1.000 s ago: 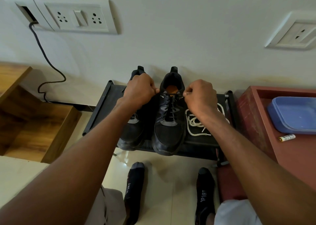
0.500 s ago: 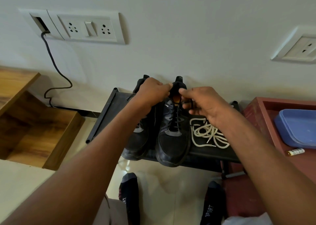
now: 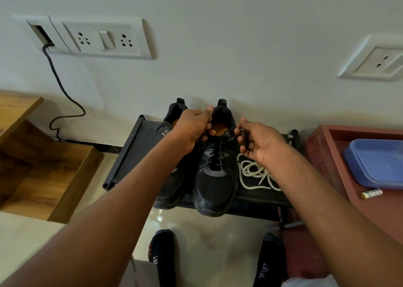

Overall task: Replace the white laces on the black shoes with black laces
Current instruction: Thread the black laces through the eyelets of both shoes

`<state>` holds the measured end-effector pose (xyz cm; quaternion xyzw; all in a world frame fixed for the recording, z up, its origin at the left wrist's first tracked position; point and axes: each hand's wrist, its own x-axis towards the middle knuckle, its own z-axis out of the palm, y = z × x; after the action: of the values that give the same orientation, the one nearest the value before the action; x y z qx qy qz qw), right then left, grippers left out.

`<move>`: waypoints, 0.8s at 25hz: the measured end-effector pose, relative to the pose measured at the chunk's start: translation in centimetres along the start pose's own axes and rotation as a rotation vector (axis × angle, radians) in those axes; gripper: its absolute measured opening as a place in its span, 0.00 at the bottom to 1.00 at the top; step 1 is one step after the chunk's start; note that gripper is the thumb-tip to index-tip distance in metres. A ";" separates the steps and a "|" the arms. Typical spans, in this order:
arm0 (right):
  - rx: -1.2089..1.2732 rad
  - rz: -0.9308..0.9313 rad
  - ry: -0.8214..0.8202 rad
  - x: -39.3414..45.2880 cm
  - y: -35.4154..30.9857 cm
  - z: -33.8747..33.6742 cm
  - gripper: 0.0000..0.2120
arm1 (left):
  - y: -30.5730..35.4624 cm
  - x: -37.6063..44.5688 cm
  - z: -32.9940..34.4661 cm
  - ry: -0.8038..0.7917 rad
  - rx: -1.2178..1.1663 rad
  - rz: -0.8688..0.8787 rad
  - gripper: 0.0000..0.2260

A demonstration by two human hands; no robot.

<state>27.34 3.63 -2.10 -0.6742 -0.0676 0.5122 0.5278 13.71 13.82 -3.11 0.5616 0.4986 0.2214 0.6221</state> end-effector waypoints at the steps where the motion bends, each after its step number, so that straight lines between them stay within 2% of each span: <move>1: -0.036 -0.012 -0.001 0.1 0.2 0.0 0.08 | -0.3 0.0 0.0 -0.027 0.014 0.031 0.15; 3: -0.091 -0.074 -0.033 0.0 0.2 0.3 0.10 | -0.3 0.0 -0.3 -0.090 0.045 0.125 0.13; 6: -0.180 -0.205 -0.074 -0.3 0.1 0.7 0.15 | 0.3 -0.2 -0.8 -0.284 0.071 0.250 0.11; 9: -0.336 -0.274 -0.101 -0.3 0.6 1.1 0.15 | 0.2 -0.4 -1.1 -0.424 0.198 0.298 0.07; 13: -0.494 -0.338 -0.123 0.0 1.1 1.4 0.05 | 0.1 -0.5 -0.7 -0.382 0.247 0.202 0.10; 17: -0.481 -0.423 -0.141 -0.2 1.3 1.3 0.05 | 0.0 0.0 -0.7 -0.344 0.193 0.129 0.14; 20: -0.465 -0.411 -0.112 -0.1 1.4 1.4 0.06 | 0.0 -0.2 -0.6 -0.316 0.140 0.105 0.09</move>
<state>25.57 3.89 -2.97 -0.7197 -0.3468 0.4019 0.4475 13.10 13.99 -2.94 0.6565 0.3789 0.1272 0.6398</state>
